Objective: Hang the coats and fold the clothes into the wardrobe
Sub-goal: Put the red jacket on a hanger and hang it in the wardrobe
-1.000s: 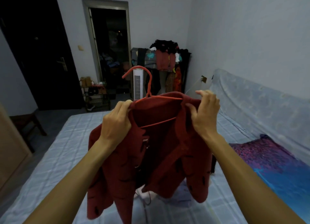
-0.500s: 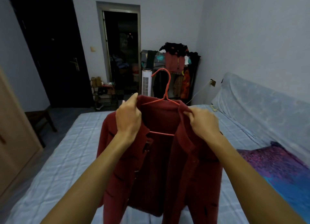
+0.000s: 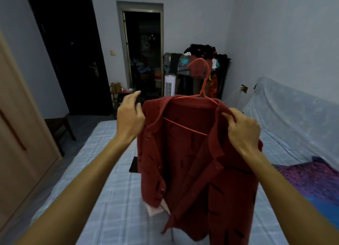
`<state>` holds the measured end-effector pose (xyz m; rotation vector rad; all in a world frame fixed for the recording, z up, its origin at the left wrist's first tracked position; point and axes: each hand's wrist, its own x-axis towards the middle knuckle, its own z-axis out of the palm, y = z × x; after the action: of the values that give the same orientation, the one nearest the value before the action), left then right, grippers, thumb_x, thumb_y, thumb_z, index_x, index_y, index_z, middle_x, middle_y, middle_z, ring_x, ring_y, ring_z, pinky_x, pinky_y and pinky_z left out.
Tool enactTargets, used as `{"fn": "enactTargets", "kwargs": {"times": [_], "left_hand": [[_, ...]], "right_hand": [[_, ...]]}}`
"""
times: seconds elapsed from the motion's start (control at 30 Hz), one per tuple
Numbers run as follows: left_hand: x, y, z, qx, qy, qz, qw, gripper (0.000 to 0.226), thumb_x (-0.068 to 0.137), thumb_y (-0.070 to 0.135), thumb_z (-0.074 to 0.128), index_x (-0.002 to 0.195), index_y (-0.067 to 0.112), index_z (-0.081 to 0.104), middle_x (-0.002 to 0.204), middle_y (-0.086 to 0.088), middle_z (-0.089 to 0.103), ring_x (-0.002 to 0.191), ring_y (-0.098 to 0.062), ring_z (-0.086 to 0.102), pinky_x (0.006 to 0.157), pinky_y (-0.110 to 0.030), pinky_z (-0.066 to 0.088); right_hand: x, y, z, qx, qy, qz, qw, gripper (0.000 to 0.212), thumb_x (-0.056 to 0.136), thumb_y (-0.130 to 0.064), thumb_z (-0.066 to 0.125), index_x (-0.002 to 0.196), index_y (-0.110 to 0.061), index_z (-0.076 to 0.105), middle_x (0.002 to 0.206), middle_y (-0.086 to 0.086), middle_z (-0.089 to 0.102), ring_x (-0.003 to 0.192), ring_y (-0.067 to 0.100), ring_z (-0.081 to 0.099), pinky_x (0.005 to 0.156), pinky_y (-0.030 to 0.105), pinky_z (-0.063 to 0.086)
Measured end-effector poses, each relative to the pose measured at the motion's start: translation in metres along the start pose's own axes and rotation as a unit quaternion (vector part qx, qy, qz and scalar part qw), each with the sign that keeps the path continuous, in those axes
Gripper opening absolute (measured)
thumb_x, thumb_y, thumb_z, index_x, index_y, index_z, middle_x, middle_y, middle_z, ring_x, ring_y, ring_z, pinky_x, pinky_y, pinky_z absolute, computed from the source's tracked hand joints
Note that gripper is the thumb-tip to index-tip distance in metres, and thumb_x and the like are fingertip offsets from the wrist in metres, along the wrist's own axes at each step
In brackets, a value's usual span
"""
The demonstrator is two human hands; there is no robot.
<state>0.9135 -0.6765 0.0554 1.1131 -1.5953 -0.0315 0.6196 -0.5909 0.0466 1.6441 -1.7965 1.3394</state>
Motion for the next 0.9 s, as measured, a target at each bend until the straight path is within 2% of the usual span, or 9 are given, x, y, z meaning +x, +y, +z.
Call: {"fn": "enactTargets", "kwargs": {"times": [0.1, 0.17, 0.27, 0.4, 0.47, 0.53, 0.6, 0.77, 0.9], "left_hand": [[0.013, -0.017, -0.004, 0.046, -0.087, -0.031, 0.995, 0.051, 0.089, -0.003, 0.039, 0.138, 0.009, 0.044, 0.14, -0.012, 0.046, 0.129, -0.026, 0.042, 0.11, -0.043, 0.033], [0.012, -0.019, -0.004, 0.031, -0.147, -0.057, 0.987, 0.058, 0.087, -0.007, 0.038, 0.142, 0.011, 0.039, 0.146, -0.01, 0.041, 0.134, -0.024, 0.037, 0.112, -0.039, 0.031], [0.01, -0.022, 0.0, -0.034, -0.256, -0.098, 0.961, 0.061, 0.089, -0.007, 0.037, 0.144, 0.021, 0.036, 0.142, -0.003, 0.046, 0.13, -0.019, 0.043, 0.108, -0.032, 0.035], [0.013, -0.026, 0.01, -0.044, -0.283, -0.121, 0.951, 0.056, 0.097, 0.006, 0.042, 0.148, 0.025, 0.027, 0.134, 0.003, 0.051, 0.124, -0.015, 0.046, 0.103, -0.035, 0.04], [0.018, -0.024, 0.015, -0.053, -0.301, -0.119, 0.945, 0.05, 0.096, 0.004, 0.045, 0.14, 0.027, 0.041, 0.13, 0.006, 0.055, 0.122, -0.013, 0.05, 0.104, -0.035, 0.042], [0.021, -0.024, 0.018, -0.044, -0.333, -0.102, 0.936, 0.037, 0.093, 0.004, 0.051, 0.116, 0.031, 0.063, 0.11, 0.009, 0.068, 0.104, -0.009, 0.063, 0.096, -0.038, 0.05], [0.024, -0.027, 0.02, -0.019, -0.307, -0.092, 0.947, 0.026, 0.089, 0.006, 0.06, 0.1, 0.026, 0.072, 0.094, 0.007, 0.073, 0.089, -0.007, 0.067, 0.088, -0.038, 0.054], [0.03, -0.007, 0.019, 0.018, -0.094, -0.057, 0.994, 0.021, 0.086, 0.007, 0.062, 0.102, 0.016, 0.073, 0.097, -0.002, 0.073, 0.086, -0.013, 0.066, 0.081, -0.024, 0.05], [0.028, 0.018, 0.017, -0.013, -0.022, -0.013, 1.0, 0.023, 0.088, 0.009, 0.055, 0.101, 0.019, 0.07, 0.094, 0.0, 0.072, 0.084, -0.013, 0.066, 0.079, -0.026, 0.053]], "right_hand": [[-0.002, -0.001, -0.001, 0.015, 0.016, -0.022, 1.0, 0.032, 0.094, -0.043, 0.047, 0.105, -0.022, 0.068, 0.059, 0.006, 0.061, 0.051, 0.025, 0.054, 0.051, 0.032, 0.039], [0.0, 0.0, -0.005, 0.018, 0.029, -0.028, 0.999, 0.033, 0.094, -0.045, 0.046, 0.106, -0.023, 0.068, 0.059, 0.006, 0.061, 0.051, 0.024, 0.053, 0.051, 0.03, 0.036], [0.005, 0.009, -0.014, 0.004, 0.054, -0.025, 0.998, 0.031, 0.093, -0.04, 0.05, 0.107, -0.02, 0.069, 0.063, 0.013, 0.064, 0.055, 0.033, 0.057, 0.056, 0.029, 0.031], [0.005, 0.02, -0.03, -0.001, 0.068, -0.026, 0.997, 0.03, 0.093, -0.036, 0.052, 0.108, -0.017, 0.07, 0.071, 0.017, 0.068, 0.06, 0.037, 0.061, 0.057, 0.029, 0.032], [0.005, 0.02, -0.037, -0.008, 0.081, -0.032, 0.996, 0.026, 0.092, -0.031, 0.055, 0.106, -0.016, 0.071, 0.072, 0.017, 0.068, 0.06, 0.036, 0.062, 0.057, 0.027, 0.032], [0.004, 0.019, -0.041, -0.021, 0.085, -0.03, 0.996, 0.023, 0.092, -0.029, 0.057, 0.105, -0.017, 0.071, 0.072, 0.016, 0.069, 0.06, 0.036, 0.062, 0.058, 0.027, 0.031], [0.004, 0.024, -0.044, -0.037, 0.077, -0.017, 0.996, 0.025, 0.092, -0.031, 0.056, 0.106, -0.018, 0.071, 0.072, 0.017, 0.068, 0.061, 0.037, 0.061, 0.057, 0.027, 0.029], [-0.003, 0.043, -0.034, -0.12, 0.024, -0.044, 0.992, 0.032, 0.089, -0.039, 0.051, 0.1, -0.018, 0.072, 0.068, 0.019, 0.066, 0.054, 0.039, 0.06, 0.051, 0.03, 0.031], [-0.015, 0.052, -0.018, -0.146, -0.054, -0.017, 0.988, 0.029, 0.095, -0.038, 0.049, 0.104, -0.019, 0.069, 0.076, 0.019, 0.068, 0.064, 0.04, 0.062, 0.053, 0.039, 0.043]]}}
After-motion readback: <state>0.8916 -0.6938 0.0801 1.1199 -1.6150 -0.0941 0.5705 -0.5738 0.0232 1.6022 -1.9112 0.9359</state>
